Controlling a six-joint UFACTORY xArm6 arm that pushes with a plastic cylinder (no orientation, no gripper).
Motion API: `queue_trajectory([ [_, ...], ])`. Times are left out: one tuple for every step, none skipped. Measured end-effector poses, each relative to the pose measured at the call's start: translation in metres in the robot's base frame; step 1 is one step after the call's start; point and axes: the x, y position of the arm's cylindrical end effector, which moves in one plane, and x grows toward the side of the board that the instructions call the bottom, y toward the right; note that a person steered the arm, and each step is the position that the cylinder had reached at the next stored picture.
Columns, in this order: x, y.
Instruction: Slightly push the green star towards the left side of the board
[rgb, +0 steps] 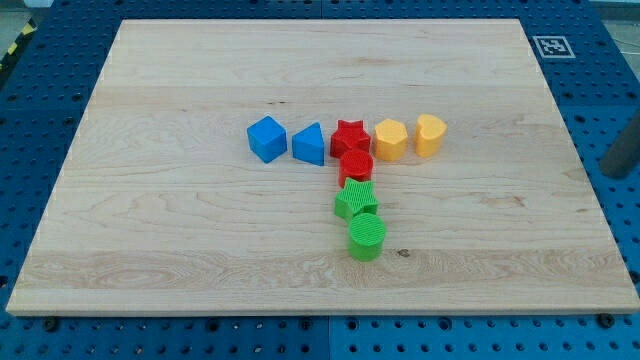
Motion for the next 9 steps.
queue_trajectory([
  [0.022,-0.005],
  [0.024,-0.008],
  [0.029,-0.043],
  [0.036,-0.080],
  [0.051,-0.130],
  [0.058,-0.162],
  [0.062,-0.170],
  [0.062,-0.184],
  [0.062,-0.215],
])
